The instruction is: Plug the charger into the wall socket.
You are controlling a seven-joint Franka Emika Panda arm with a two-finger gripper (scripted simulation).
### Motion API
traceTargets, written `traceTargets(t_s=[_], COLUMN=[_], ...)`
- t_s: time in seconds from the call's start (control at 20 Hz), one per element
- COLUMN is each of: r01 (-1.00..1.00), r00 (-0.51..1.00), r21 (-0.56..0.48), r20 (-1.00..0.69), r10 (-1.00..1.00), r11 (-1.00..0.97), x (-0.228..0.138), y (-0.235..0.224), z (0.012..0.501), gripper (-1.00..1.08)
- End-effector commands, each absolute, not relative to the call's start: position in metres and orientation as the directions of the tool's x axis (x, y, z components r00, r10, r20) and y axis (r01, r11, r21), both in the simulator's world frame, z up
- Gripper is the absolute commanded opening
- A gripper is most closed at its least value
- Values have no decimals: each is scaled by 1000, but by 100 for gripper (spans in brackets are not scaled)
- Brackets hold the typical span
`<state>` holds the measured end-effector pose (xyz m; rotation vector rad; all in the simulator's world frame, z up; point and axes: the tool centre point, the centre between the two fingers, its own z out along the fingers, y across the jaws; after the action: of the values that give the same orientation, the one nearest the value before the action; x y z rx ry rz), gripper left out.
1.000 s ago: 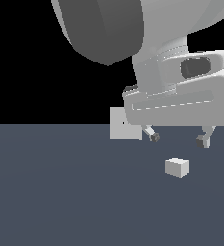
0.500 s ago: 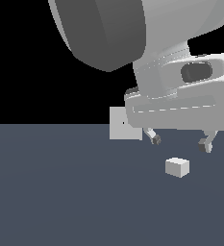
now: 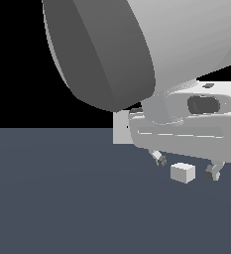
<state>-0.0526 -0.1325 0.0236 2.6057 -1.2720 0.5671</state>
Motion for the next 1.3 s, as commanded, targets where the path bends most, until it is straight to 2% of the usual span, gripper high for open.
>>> traceTargets(t_s=[0.0, 0.2, 0.25, 0.85, 1.25], r01=[-789, -789, -789, -790, -726], r00=[559, 559, 559, 557, 624], r21=[-1, -1, -1, 0, 0], r20=[416, 416, 416, 418, 420], r10=[-718, -718, -718, -718, -659], r11=[-615, -615, -615, -613, -688], x=[-52, -52, -52, -53, -42], y=[-132, -132, -132, -135, -127], z=[16, 11, 11, 13, 24], gripper=[100, 100, -100, -100, -100])
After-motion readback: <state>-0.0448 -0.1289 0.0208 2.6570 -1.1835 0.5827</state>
